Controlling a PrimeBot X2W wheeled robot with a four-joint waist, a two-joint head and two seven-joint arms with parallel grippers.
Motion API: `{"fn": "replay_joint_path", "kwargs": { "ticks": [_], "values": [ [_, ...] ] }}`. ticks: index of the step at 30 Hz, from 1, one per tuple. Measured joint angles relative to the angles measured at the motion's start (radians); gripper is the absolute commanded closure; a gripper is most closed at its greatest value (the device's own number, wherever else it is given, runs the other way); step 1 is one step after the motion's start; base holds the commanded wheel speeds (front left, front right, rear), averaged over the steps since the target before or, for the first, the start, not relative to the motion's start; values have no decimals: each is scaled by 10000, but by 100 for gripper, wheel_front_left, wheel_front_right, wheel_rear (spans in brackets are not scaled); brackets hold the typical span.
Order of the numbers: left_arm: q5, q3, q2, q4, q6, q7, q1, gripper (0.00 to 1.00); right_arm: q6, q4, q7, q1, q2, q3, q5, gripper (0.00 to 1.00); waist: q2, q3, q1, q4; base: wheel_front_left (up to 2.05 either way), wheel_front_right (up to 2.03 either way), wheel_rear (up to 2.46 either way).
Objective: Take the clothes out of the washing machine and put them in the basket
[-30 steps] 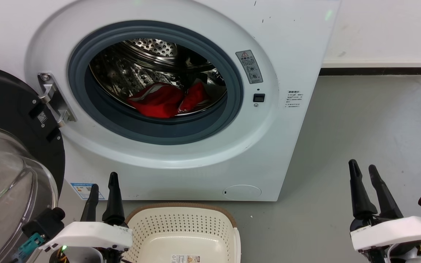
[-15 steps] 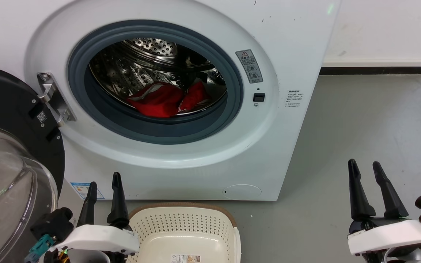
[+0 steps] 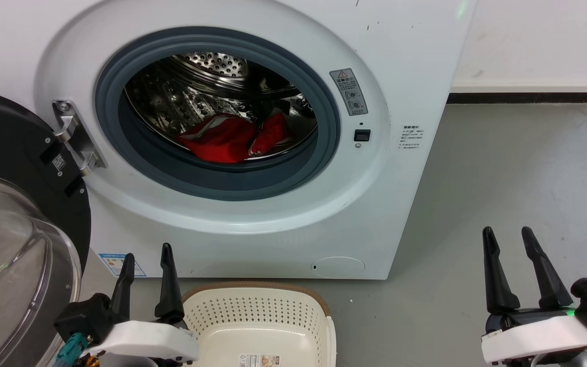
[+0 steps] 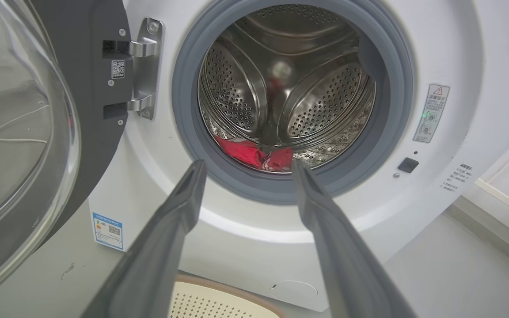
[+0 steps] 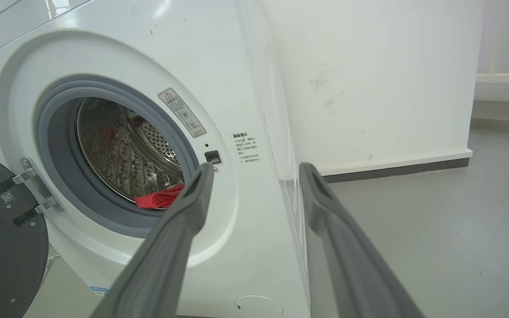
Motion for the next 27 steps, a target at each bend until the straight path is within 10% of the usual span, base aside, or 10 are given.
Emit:
{"fn": "replay_joint_path", "kwargs": {
  "ticks": [27],
  "values": [
    [2268,-228,8,19,-180,-614,259,0,0,-301,-598,349,-2,19,-2075,0,0,39,0,39,0,0,0]
  ]
}}
